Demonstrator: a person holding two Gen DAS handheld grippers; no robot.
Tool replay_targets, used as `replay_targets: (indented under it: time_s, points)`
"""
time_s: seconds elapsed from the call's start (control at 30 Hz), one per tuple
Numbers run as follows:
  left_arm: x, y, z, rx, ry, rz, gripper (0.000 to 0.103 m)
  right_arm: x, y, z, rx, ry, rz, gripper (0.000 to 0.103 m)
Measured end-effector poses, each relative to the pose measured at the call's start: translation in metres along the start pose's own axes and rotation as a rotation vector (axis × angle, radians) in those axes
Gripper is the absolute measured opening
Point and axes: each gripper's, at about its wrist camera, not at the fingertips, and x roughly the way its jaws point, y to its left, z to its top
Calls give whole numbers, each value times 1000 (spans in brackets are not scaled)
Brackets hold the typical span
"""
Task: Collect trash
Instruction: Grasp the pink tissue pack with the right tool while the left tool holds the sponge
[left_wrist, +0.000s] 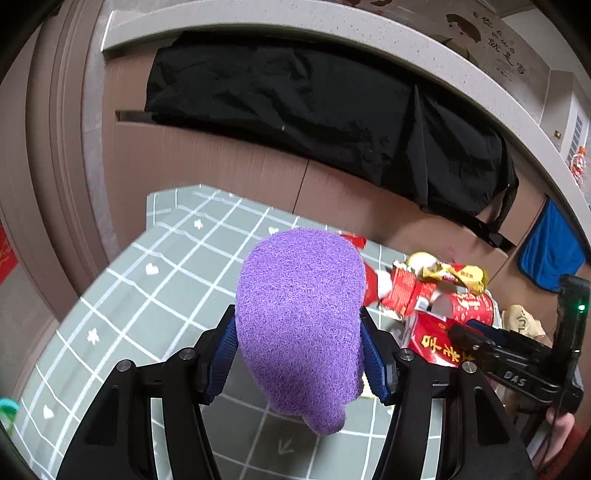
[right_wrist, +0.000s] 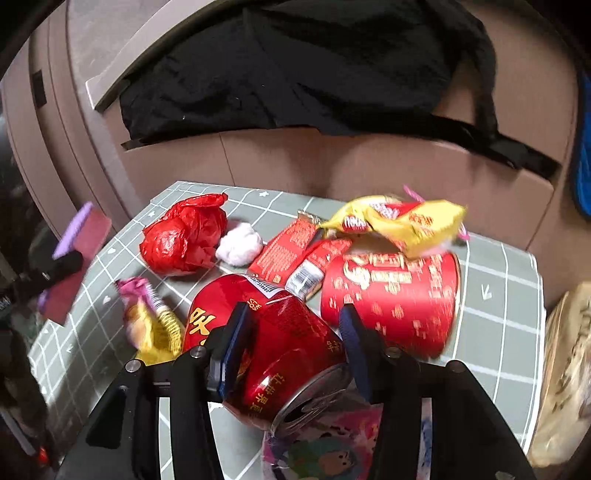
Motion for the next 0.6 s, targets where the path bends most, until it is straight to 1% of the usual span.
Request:
replay_targets:
  time_s: [0.03,0.07,0.13,0.17,0.23,0.33,0.4,0.5,0.53,0.6]
  points:
    - [1,-1,-3,-1,13,2,61,-5,-1,-3,7,3,6,44]
    - [1,-2,-7,2,18,-3,61,-15,-1,-5,10,-13,16,39]
    - [-4,-3,-14,15,3,-5,61,-41,0,-11,-18,-84,8,38]
    - [-7,-3,-17,17,-5,-2,61,-50,0,-12,-27,-104,-1,40]
    - [-10,1,-21,-3,2,-9,61,-68,-1,-13,-42,-126,19,41]
    - [-14,6,-24,-37,11,-16,61,-79,-4,-16,-43,-108,40,41]
    - [-17,6,-27,-42,7,-13,61,-79,-6,-22,-27,-99,33,41]
    - [-24,5,-32,-38,11,-19,61,-78,-10,-34,-6,-70,53,41]
    - [-26,5,-34,-32,15,-21,61,-78,-10,-39,-21,-57,42,40]
    - [-30,4,-38,-24,19,-27,61,-78,-11,-47,-74,-35,-24,38]
